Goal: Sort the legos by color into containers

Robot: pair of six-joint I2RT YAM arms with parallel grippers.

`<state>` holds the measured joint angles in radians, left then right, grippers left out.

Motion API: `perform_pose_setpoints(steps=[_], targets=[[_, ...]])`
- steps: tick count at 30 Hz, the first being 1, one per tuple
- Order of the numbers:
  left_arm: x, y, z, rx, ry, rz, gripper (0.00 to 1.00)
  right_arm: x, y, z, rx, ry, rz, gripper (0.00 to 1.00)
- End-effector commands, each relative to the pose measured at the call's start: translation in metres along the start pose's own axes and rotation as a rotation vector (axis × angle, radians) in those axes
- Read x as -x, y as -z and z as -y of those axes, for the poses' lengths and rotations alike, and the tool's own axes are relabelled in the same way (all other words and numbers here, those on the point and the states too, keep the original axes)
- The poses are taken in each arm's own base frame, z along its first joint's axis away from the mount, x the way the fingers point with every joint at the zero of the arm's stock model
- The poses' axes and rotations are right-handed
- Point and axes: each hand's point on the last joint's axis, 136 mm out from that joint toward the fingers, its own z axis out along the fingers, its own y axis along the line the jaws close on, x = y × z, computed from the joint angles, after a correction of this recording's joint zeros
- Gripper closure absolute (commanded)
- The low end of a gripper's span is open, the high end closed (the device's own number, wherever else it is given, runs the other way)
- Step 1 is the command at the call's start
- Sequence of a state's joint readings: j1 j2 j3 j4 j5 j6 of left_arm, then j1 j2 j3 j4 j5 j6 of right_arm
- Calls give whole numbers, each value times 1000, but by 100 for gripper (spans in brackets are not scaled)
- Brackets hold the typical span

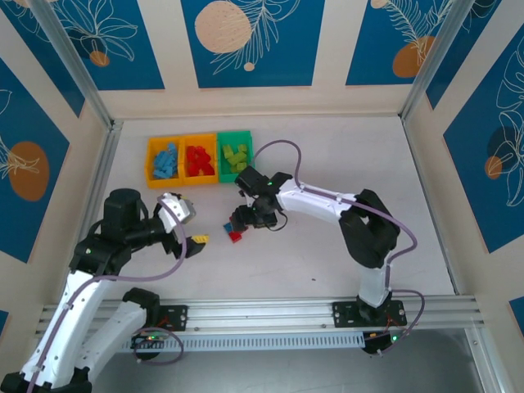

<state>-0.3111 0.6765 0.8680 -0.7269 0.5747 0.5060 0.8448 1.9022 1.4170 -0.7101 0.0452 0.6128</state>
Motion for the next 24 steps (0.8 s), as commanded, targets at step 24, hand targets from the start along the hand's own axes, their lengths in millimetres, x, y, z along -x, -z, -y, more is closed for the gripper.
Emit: perform_pose_setpoints(steps=[24], targets=[[-11, -16, -7, -10, -6, -37, 0, 27, -17, 75, -172, -154, 84, 65]])
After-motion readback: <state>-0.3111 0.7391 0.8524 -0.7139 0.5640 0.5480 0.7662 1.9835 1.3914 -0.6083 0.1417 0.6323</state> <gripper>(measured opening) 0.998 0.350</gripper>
